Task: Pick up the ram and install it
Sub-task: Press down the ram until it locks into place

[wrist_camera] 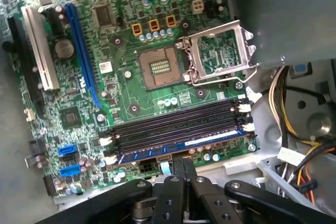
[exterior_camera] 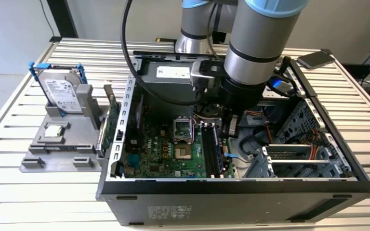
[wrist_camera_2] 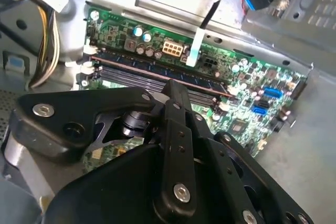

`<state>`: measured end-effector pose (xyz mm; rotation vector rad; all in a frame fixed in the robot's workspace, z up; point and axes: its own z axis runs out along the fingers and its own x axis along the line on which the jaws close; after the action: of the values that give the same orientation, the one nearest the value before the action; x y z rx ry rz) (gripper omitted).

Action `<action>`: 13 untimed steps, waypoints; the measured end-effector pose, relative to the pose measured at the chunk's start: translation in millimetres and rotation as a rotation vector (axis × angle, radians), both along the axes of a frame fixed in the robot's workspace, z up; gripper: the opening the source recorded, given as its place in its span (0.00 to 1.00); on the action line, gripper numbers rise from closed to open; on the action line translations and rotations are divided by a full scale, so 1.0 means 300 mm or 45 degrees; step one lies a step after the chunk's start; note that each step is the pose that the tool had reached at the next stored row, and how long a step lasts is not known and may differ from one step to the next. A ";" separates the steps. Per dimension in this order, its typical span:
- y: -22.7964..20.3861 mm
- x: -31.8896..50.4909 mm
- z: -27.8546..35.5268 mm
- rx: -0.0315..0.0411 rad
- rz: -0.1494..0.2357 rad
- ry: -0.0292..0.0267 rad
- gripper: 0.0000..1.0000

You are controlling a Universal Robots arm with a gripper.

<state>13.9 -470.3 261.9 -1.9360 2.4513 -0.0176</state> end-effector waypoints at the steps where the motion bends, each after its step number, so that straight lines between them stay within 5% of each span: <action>1: 0.000 0.000 0.000 -0.0001 0.022 0.0000 0.00; 6: 0.000 0.000 0.000 -0.0001 0.115 -0.0002 0.00; 13: 0.000 -0.002 0.000 -0.0002 0.181 -0.0038 0.00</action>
<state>13.4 -470.3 261.9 -2.1034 2.3052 -0.0186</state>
